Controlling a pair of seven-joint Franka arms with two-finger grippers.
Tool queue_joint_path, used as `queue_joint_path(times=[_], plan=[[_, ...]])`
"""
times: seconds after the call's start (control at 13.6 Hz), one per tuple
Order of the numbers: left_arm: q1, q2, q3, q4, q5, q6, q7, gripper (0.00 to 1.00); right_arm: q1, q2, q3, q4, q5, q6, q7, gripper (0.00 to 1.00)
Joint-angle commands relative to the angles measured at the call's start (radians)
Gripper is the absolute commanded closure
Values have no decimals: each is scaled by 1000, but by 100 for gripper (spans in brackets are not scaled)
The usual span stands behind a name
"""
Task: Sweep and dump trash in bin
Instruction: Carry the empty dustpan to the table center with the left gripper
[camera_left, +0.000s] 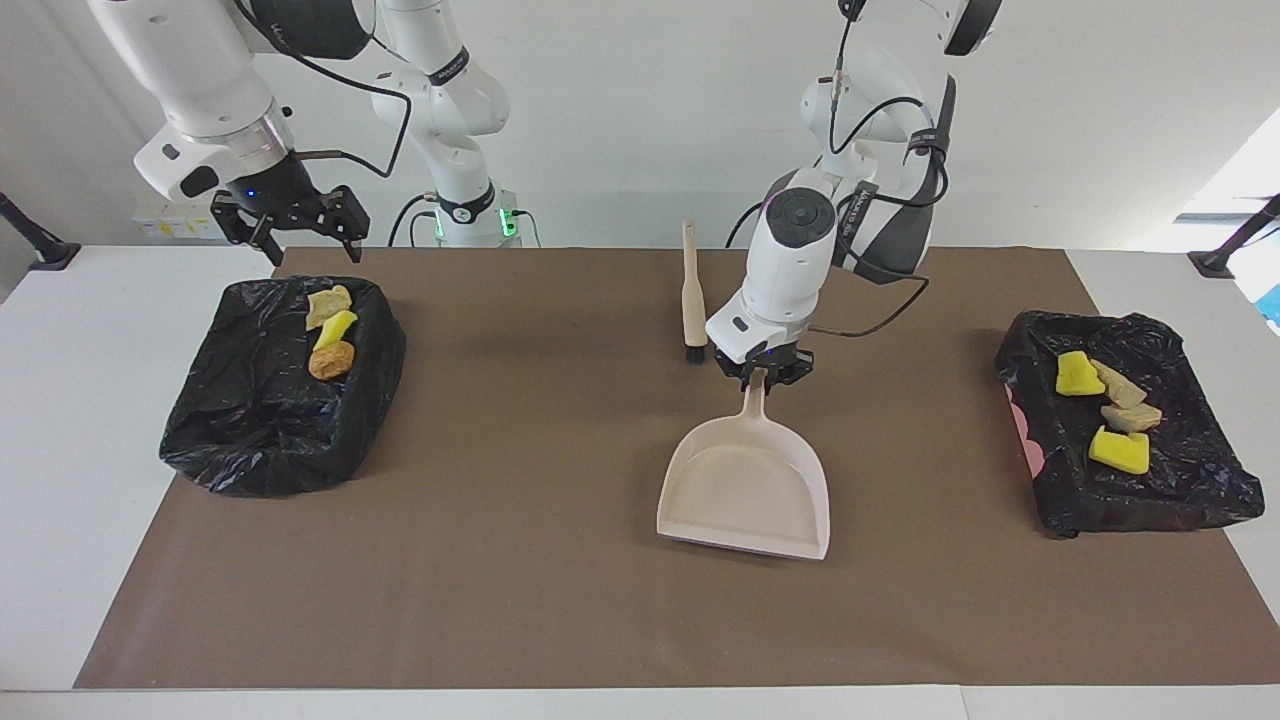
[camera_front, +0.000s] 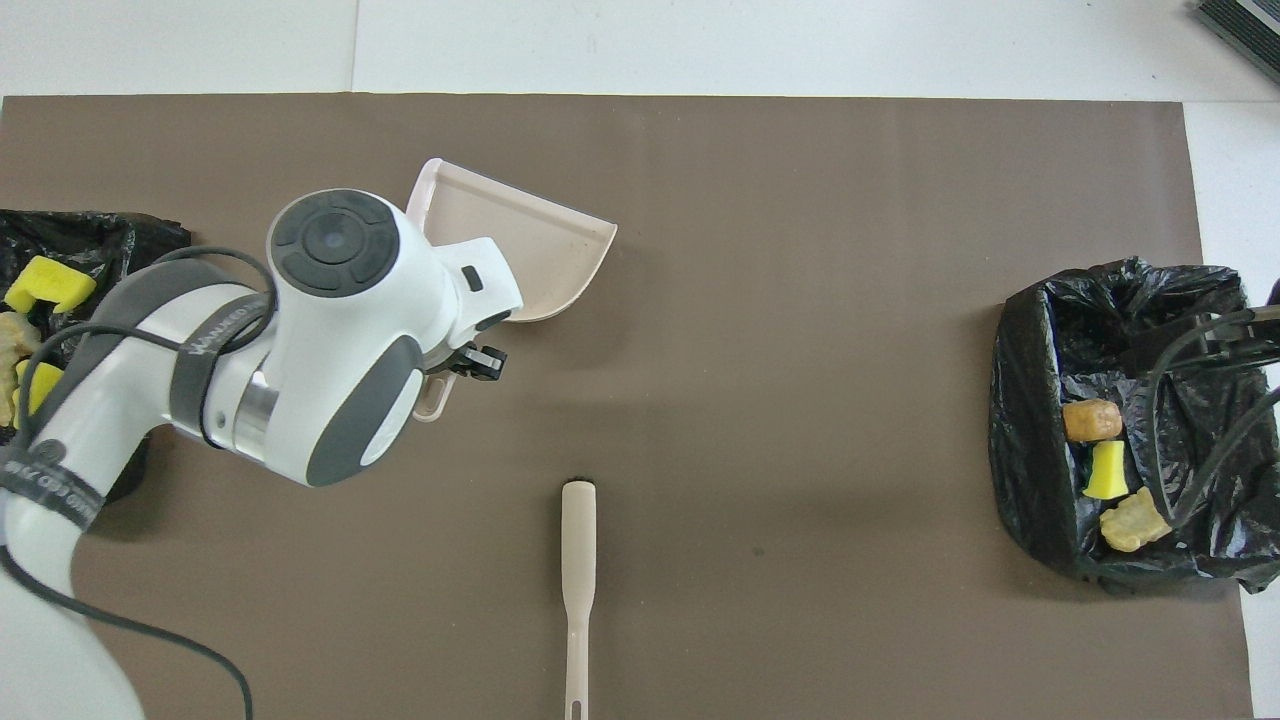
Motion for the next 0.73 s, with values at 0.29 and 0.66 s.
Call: queue_joint_path(times=[0.29, 0.66], plan=[[-53, 124, 8, 123, -1, 38, -148, 100, -5, -25, 1, -27, 17, -13, 7, 0], [-87, 218, 5, 217, 39, 29, -226, 100, -5, -30, 1, -27, 17, -14, 7, 0]])
